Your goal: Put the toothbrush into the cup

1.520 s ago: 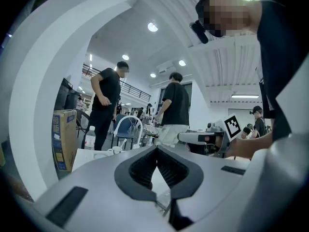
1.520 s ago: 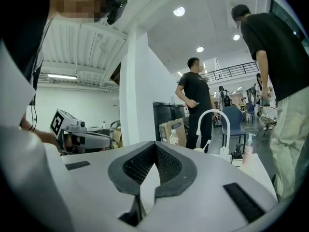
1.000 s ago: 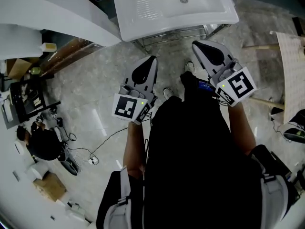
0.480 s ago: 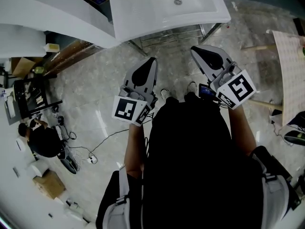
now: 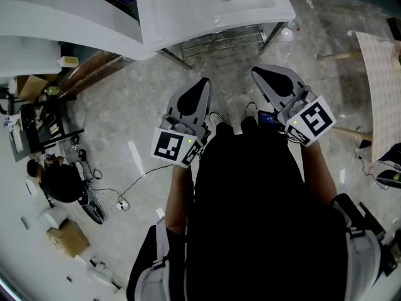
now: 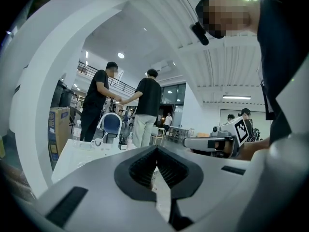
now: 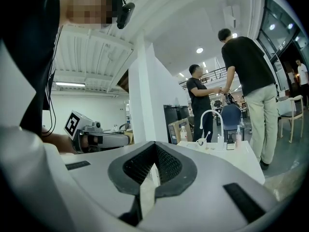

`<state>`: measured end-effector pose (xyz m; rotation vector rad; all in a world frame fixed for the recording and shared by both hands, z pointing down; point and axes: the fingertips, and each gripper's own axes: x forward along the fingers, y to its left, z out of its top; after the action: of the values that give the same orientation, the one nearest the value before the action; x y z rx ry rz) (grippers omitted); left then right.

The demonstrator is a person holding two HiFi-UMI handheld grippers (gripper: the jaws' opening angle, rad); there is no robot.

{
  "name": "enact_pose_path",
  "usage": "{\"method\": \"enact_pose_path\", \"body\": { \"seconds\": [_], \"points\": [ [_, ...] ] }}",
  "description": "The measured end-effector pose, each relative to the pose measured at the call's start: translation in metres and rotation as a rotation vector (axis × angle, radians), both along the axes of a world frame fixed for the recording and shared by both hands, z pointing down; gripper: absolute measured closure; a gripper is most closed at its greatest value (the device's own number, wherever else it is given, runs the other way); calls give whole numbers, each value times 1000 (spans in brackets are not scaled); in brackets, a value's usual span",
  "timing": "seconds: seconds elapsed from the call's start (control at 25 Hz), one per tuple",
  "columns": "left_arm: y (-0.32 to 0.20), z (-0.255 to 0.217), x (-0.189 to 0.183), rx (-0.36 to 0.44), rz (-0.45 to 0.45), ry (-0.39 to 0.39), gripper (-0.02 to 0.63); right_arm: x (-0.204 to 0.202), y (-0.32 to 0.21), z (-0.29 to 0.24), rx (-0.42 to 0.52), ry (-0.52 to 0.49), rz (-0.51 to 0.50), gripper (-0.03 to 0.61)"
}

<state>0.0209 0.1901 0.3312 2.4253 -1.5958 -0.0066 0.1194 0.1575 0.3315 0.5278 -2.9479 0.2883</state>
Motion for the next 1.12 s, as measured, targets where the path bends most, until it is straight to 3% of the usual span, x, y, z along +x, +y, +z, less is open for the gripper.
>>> {"method": "enact_pose_path", "body": {
  "seconds": [1.12],
  "points": [
    [7,-4,3,19,10,7,604,-1,8,1,-2,2,-4,565]
  ]
}}
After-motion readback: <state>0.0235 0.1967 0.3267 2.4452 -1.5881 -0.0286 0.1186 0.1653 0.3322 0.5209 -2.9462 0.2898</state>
